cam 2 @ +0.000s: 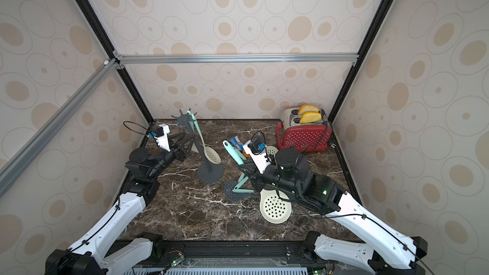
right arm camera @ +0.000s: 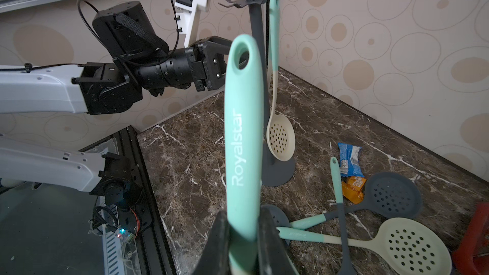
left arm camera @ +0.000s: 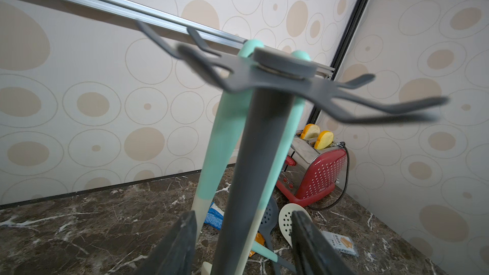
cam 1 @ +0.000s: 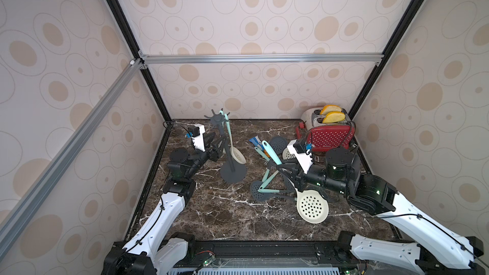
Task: Hang the skimmer on the kitchen utensil rack
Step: Adjust the rack at the center of the board.
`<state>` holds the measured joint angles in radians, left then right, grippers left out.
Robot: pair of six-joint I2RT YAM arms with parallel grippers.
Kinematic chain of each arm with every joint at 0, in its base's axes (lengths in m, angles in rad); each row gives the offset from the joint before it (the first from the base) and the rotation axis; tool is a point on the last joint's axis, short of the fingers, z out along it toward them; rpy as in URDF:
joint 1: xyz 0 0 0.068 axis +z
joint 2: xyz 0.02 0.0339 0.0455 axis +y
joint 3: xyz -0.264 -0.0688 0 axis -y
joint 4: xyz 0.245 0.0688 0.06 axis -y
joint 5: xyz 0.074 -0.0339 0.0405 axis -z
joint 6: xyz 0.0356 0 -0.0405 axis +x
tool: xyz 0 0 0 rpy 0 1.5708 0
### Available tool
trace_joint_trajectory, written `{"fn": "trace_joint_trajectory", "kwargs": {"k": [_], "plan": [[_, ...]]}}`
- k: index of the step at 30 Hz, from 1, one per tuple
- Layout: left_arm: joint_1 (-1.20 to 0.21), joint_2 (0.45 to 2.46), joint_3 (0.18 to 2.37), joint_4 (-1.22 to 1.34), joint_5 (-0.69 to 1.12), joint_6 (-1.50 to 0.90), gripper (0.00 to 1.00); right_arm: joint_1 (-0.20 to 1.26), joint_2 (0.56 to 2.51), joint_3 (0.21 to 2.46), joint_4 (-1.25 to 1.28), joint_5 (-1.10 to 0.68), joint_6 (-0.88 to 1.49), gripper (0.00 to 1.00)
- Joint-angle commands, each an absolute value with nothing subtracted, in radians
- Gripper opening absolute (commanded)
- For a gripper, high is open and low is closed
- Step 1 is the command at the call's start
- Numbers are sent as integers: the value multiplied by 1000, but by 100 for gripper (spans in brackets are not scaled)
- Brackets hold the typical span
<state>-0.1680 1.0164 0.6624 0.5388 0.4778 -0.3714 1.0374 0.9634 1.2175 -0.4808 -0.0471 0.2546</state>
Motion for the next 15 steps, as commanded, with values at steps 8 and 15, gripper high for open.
{"fn": "trace_joint_trajectory", "kwargs": {"k": [8,15], "plan": [[-163,1086,642,607,517,-371,46,1039,960,1206,-480,-40,272,0],[-163,1127,626,638,530,-377,44,1037,968,1209,-483,-44,275,0]]}}
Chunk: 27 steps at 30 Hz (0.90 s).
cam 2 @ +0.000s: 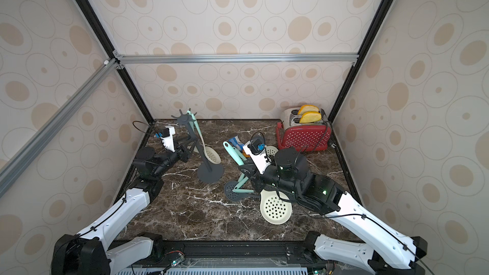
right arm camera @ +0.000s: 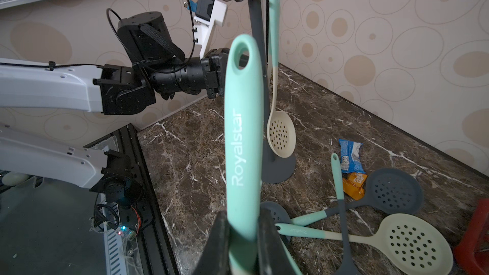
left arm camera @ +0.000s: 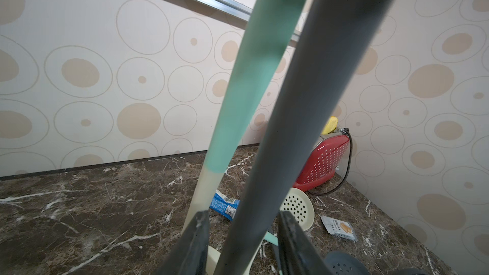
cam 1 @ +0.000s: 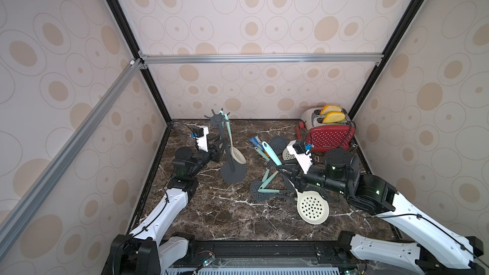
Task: Hang the skimmer on the kitchen utensil rack
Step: Adjust the rack at the center of the board.
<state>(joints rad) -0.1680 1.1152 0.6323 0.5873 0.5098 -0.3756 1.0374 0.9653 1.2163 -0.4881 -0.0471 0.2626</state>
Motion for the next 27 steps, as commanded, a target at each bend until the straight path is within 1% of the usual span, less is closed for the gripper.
{"fn": "trace_joint_trajectory", "kwargs": {"k": [1,6,8,13,18,20,23,27], "plan": [[-163,1133,626,639,535,-376,44,1037,969,1210,-483,-44,275,0],[-163,1169,634,642,554,-370,38,1038,975,1211,-486,-45,278,0],[-163,1187,650,612,557,-354,34,1037,978,1213,-486,-47,279,0],[-163,1194,656,591,549,-336,29,1037,982,1214,-486,-42,281,0],[-165,1195,667,571,567,-332,21,1038,992,1212,-485,-31,285,0],[-165,1195,670,572,573,-340,16,1036,998,1215,-487,-19,293,0],[-167,1185,667,571,574,-358,12,1023,1005,1213,-489,-8,310,0],[-188,1142,649,550,547,-364,9,960,1024,1198,-428,-112,343,0]]}}
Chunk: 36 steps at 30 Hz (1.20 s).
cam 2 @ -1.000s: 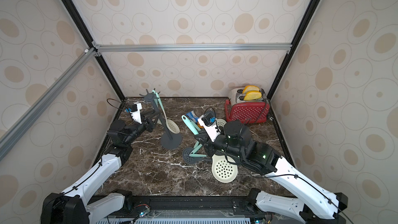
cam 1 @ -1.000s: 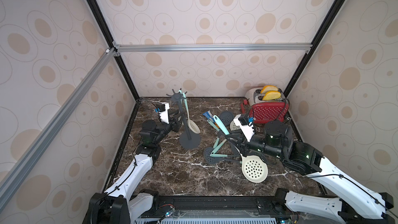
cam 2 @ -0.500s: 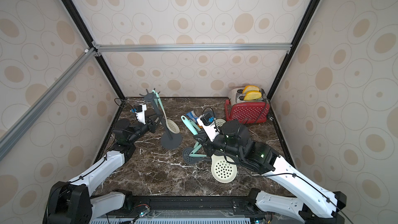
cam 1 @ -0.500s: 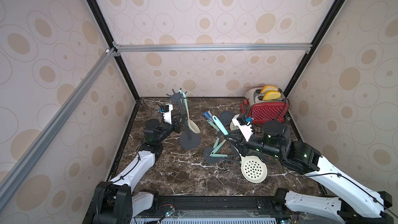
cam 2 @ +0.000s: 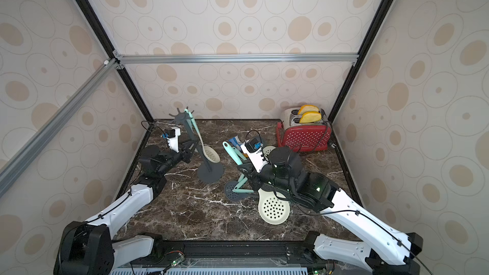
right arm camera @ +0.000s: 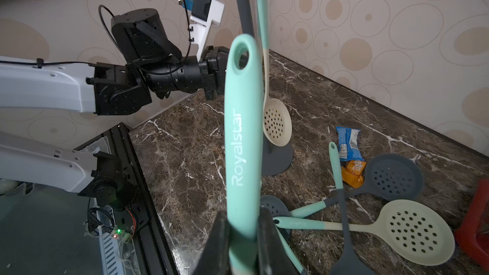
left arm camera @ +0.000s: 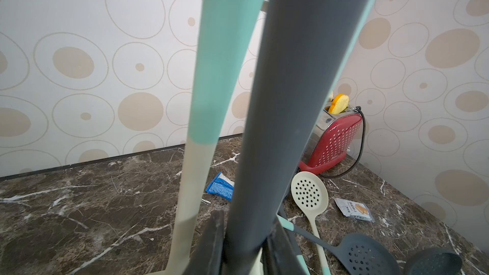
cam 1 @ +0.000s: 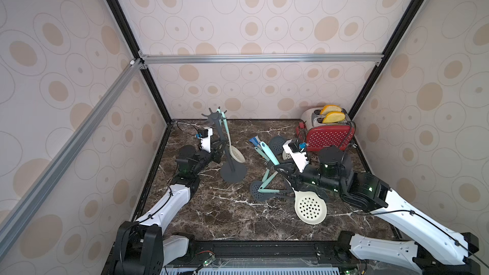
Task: Hang the skimmer on the kitchen utensil rack
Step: Adjust the rack at the center of the board, then hang the skimmer on the rack.
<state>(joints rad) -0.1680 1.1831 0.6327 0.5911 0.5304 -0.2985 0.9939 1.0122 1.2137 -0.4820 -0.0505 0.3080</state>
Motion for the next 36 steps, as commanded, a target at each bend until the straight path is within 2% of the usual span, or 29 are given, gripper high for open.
{"fn": "trace_joint_trajectory", "kwargs": {"k": [1,13,24,36], "plan": [[-198,1127,645,532,535,-353,8,943,1039,1201,-407,-146,344,0],[-234,1072,620,453,477,-285,4,903,1346,1454,-303,-369,274,0],[-234,1073,630,424,488,-258,4,851,1474,1615,-334,-552,296,0],[-234,1079,634,419,492,-253,4,851,1558,1700,-415,-556,298,0]]}}
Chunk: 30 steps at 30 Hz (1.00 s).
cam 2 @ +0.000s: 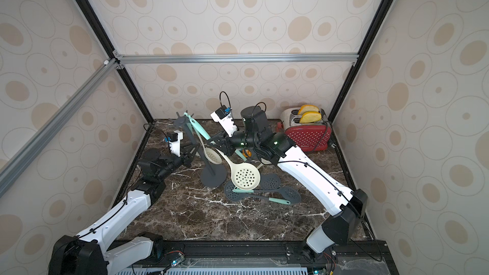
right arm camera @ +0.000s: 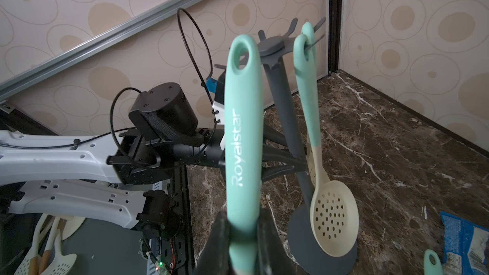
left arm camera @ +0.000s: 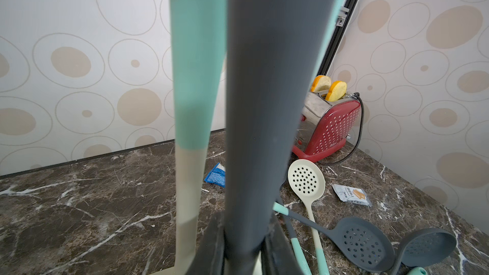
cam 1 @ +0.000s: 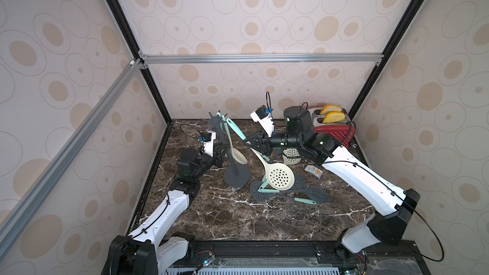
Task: Hang the skimmer on the kitchen utensil rack
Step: Hang the skimmer on the rack.
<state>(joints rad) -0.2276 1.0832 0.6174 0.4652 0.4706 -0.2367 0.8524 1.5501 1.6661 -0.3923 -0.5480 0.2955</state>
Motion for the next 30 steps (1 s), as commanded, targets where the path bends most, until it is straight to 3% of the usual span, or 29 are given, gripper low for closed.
{"fn": "trace_joint_trajectory", "kwargs": {"k": [1,30], "plan": [[-234,1080,634,420,492,-252,4,851,1564,1706,-422,-553,299,0],[-235,1078,634,416,494,-245,4,847,1584,1719,-389,-482,331,0]]}}
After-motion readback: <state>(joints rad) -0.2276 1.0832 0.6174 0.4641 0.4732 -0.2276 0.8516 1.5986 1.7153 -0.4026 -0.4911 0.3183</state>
